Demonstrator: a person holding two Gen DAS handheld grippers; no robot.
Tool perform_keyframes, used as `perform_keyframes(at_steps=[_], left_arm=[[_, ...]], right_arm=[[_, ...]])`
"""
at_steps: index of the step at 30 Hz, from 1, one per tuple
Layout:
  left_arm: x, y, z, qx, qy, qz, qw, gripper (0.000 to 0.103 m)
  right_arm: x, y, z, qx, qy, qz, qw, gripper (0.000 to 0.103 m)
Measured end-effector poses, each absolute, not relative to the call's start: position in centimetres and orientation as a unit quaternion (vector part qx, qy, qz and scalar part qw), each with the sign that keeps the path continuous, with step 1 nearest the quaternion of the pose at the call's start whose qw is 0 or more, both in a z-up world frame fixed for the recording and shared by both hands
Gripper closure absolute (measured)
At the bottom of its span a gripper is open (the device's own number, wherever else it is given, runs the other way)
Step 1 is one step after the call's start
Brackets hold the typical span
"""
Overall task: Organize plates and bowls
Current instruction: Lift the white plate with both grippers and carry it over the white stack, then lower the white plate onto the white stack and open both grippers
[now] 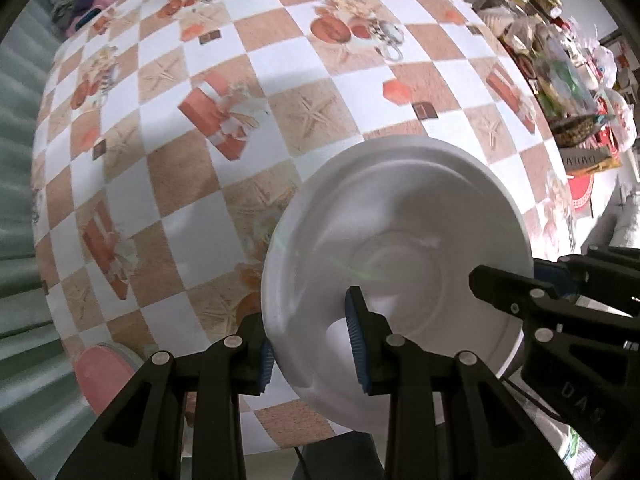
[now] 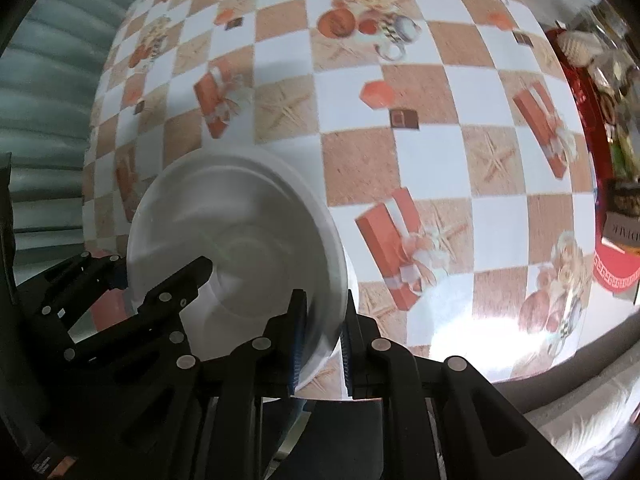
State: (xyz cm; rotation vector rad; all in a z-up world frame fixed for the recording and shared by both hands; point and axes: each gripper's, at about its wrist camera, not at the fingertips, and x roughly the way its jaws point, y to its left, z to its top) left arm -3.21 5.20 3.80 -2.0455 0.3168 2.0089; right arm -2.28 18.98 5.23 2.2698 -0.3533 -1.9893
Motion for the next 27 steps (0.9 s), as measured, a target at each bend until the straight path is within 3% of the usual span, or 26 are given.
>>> perform_keyframes(at_steps=[8,11,17,20,22,23,24,27], left_arm=[[-2.9,5.3,2.4,-0.714,0.117,0.678,0.128,0.069],[-2.7,5.3,2.2,-0.716,0.121,0.676,0.125,0.064],[-2.6,4.8,3.2,-0.697,0.131,0.695,0.123,0.034],[-2.8,4.5,3.9,-0.687,0.129,0.704,0.125,0.026],[-2.8,4.2,4.4,-0.681,0.134,0.709,0.125,0.024],[-2.7,4.0,4.6,-0.681,0.132,0.709,0.130,0.024],[-2.7,3.8,4.7,-0.683,0.130,0.707,0.132,0.023],[-2.7,3.7,4.9,-0.698,0.130,0.692,0.130,0.023]], right_arm=[[-1.9,19.0,3.4,0.757,-0.114,-0.642,0.042,0.086],[-1.9,18.9,2.9,0.760,-0.111,-0.639,0.043,0.086],[-2.2,18.8,2.6,0.761,-0.105,-0.639,0.046,0.086],[-2.1,19.0,2.8,0.759,-0.106,-0.641,0.042,0.085],[-2.0,19.3,2.9,0.758,-0.108,-0.642,0.037,0.067],[-2.0,19.5,3.0,0.757,-0.107,-0.644,0.033,0.046],[-1.9,19.8,3.2,0.755,-0.103,-0.647,0.025,0.034],[-1.8,20.4,3.5,0.753,-0.114,-0.648,0.023,0.033]])
